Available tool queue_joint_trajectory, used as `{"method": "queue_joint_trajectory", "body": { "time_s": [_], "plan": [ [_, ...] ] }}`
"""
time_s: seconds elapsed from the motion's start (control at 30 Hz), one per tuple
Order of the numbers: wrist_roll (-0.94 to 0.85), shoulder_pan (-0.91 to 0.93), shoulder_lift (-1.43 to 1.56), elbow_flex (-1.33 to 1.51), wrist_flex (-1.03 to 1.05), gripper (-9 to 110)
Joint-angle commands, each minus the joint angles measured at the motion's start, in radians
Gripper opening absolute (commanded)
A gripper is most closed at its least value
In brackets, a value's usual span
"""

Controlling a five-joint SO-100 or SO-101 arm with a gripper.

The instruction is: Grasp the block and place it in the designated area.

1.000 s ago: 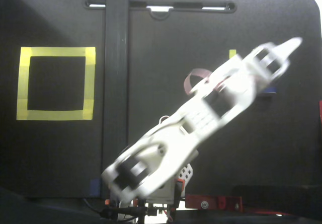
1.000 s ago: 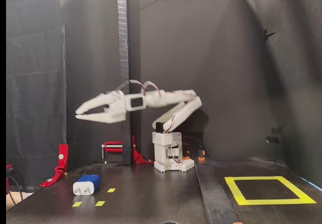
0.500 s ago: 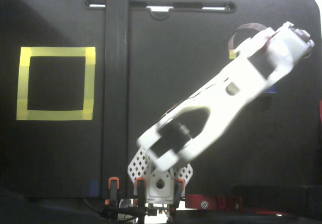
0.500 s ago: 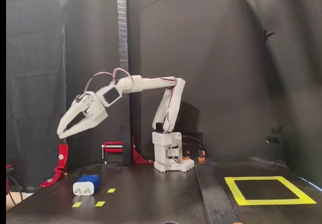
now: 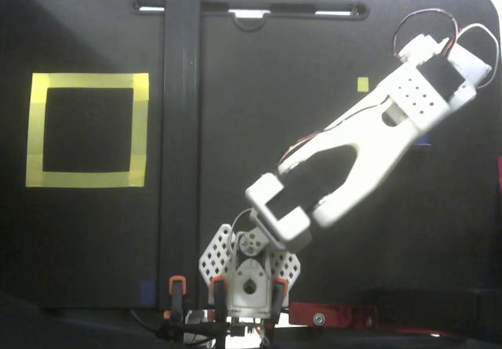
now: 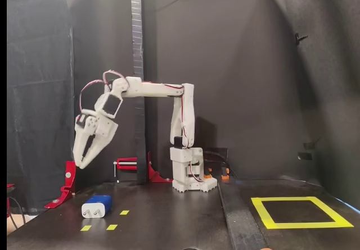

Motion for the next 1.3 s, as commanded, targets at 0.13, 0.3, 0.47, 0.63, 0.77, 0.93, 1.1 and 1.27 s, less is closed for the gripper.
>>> {"method": "queue_joint_trajectory", "body": {
  "time_s": [0.13,0.3,0.47,0.63,0.77,0.93,1.1,1.27],
  "plan": [
    [-0.067,0.018,-0.048,-0.109,0.147,0],
    [-0.072,0.040,-0.118,-0.207,0.252,0],
    [-0.087,0.043,-0.156,-0.238,0.281,0],
    [-0.104,0.043,-0.161,-0.238,0.296,0],
    [-0.110,0.041,-0.161,-0.238,0.296,0],
    [-0.244,0.040,-0.163,-0.236,0.295,0],
    [-0.572,0.038,-0.163,-0.235,0.256,0],
    [-0.916,0.037,-0.163,-0.233,0.235,0]
  ]
}}
